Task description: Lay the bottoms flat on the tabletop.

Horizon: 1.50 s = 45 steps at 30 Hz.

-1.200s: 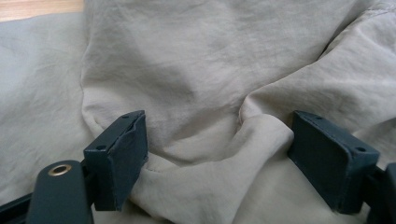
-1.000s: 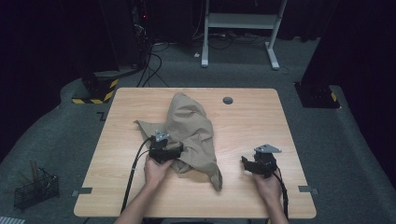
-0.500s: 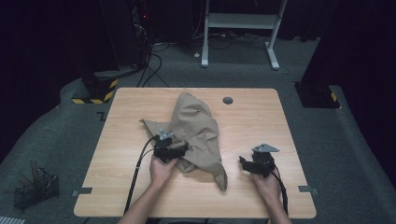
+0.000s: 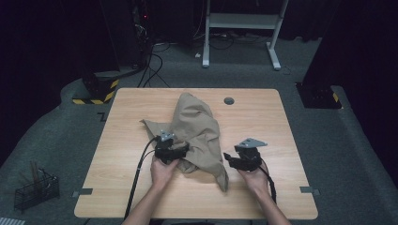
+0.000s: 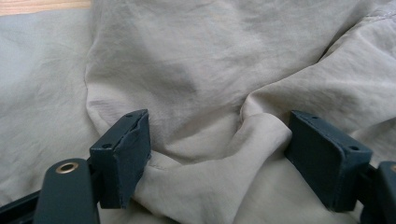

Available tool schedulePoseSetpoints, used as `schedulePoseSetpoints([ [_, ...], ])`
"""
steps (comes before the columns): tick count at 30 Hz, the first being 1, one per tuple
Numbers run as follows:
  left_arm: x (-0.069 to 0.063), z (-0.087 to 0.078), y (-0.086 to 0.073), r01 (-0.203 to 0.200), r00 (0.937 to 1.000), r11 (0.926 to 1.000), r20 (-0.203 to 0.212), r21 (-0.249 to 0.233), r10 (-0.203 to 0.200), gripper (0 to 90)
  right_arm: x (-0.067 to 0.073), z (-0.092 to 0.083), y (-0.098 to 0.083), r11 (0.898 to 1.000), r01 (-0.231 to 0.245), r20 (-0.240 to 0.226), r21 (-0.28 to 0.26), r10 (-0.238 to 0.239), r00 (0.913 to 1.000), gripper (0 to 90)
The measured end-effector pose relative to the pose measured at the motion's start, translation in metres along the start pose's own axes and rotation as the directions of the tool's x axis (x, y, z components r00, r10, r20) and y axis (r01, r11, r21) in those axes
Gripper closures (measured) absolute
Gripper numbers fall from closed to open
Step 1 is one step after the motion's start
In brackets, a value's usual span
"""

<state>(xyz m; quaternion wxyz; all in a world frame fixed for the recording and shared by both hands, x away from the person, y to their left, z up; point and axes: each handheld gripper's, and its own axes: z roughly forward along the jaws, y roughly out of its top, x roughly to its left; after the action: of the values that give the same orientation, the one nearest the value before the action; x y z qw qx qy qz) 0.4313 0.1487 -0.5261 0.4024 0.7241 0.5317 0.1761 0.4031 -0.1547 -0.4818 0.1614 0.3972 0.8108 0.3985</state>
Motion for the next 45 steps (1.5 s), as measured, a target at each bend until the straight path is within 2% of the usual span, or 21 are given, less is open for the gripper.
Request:
schedulePoseSetpoints([
  [3,0.000,0.000,0.000,0.000,1.0000,1.0000,-0.007,0.000,0.000,23.4,0.017,0.011,0.017,0.999,0.039,-0.055,-0.015,-0.040,0.9977,42.0],
  [5,-0.001,0.000,0.000,-0.001,1.0000,1.0000,-0.009,0.001,0.001,23.7,0.023,0.015,0.022,0.999,0.047,-0.074,-0.013,-0.048,0.9961,42.7],
  [6,-0.001,0.000,0.000,-0.003,0.9999,1.0000,-0.010,0.001,0.003,23.8,0.035,0.026,0.029,0.997,0.070,-0.108,-0.019,-0.071,0.9916,43.3],
  [7,-0.001,0.000,0.000,-0.002,1.0000,1.0000,-0.010,0.002,0.002,23.8,0.041,0.032,0.031,0.996,0.090,-0.118,-0.014,-0.091,0.9888,43.5],
  [9,0.000,0.000,0.000,0.000,1.0000,1.0000,-0.008,0.000,0.000,23.9,0.053,0.046,0.031,0.990,0.137,-0.129,0.016,-0.134,0.9826,45.1],
  [11,-0.001,0.000,0.000,0.005,0.9999,1.0000,-0.013,-0.001,-0.005,24.9,0.059,0.061,0.028,0.983,0.168,-0.132,0.077,-0.157,0.9788,48.2],
  [14,-0.001,0.000,0.000,0.001,0.9998,1.0000,-0.019,-0.001,-0.001,26.8,0.058,0.070,0.022,0.976,0.186,-0.122,0.112,-0.173,0.9774,54.3],
  [15,-0.001,0.000,0.000,0.001,0.9998,1.0000,-0.020,-0.002,-0.001,27.0,0.054,0.072,0.018,0.977,0.178,-0.134,0.114,-0.162,0.9775,67.2],
  [16,-0.001,0.000,0.000,0.001,0.9998,1.0000,-0.020,-0.002,-0.001,27.1,0.052,0.071,0.017,0.976,0.182,-0.137,0.117,-0.166,0.9765,74.4],
  [19,0.000,-0.002,-0.001,0.000,0.9997,0.9999,-0.024,-0.011,0.000,26.7,0.050,0.067,0.017,0.973,0.200,-0.141,0.115,-0.184,0.9728,85.3],
  [20,0.003,-0.007,-0.003,0.025,0.9995,0.9984,-0.020,-0.051,-0.026,27.8,0.049,0.065,0.017,0.973,0.205,-0.139,0.105,-0.190,0.9720,86.4],
  [21,0.003,-0.007,-0.003,0.025,0.9995,0.9984,-0.020,-0.051,-0.026,29.1,0.049,0.064,0.017,0.976,0.198,-0.138,0.094,-0.184,0.9732,86.9],
  [24,0.011,-0.013,-0.006,0.098,0.9948,0.9879,-0.016,-0.120,-0.101,28.9,0.047,0.058,0.017,0.985,0.161,-0.141,0.053,-0.152,0.9782,87.5],
  [25,0.012,-0.012,-0.006,0.112,0.9928,0.9868,-0.029,-0.117,-0.116,27.6,0.046,0.055,0.017,0.987,0.154,-0.140,0.045,-0.146,0.9793,87.5],
  [28,0.011,-0.012,-0.006,0.109,0.9926,0.9871,-0.041,-0.117,-0.115,27.2,0.043,0.045,0.019,0.988,0.149,-0.129,0.026,-0.145,0.9810,87.7],
  [34,0.013,-0.012,-0.006,0.122,0.9912,0.9873,-0.039,-0.102,-0.127,25.6,0.035,0.034,0.018,0.992,0.130,-0.100,0.003,-0.129,0.9866,88.0],
  [35,0.016,-0.011,-0.005,0.143,0.9891,0.9855,-0.020,-0.091,-0.146,25.5,0.033,0.031,0.017,0.992,0.127,-0.094,0.007,-0.126,0.9876,88.1],
  [39,0.019,-0.010,-0.005,0.166,0.9861,0.9826,0.011,-0.082,-0.166,24.8,0.028,0.027,0.015,0.992,0.122,-0.086,0.000,-0.122,0.9889,88.1],
  [41,0.016,-0.010,-0.005,0.130,0.9915,0.9894,0.012,-0.065,-0.130,24.6,0.026,0.024,0.015,0.994,0.110,-0.078,-0.011,-0.111,0.9908,88.2],
  [43,0.013,-0.010,-0.005,0.069,0.9976,0.9970,0.007,-0.035,-0.068,24.2,0.020,0.021,0.015,0.996,0.091,-0.068,-0.022,-0.092,0.9934,88.3],
  [45,0.011,-0.010,-0.005,0.032,0.9994,0.9992,0.009,-0.024,-0.032,24.1,0.018,0.020,0.015,0.996,0.081,-0.068,-0.022,-0.082,0.9943,88.3],
])
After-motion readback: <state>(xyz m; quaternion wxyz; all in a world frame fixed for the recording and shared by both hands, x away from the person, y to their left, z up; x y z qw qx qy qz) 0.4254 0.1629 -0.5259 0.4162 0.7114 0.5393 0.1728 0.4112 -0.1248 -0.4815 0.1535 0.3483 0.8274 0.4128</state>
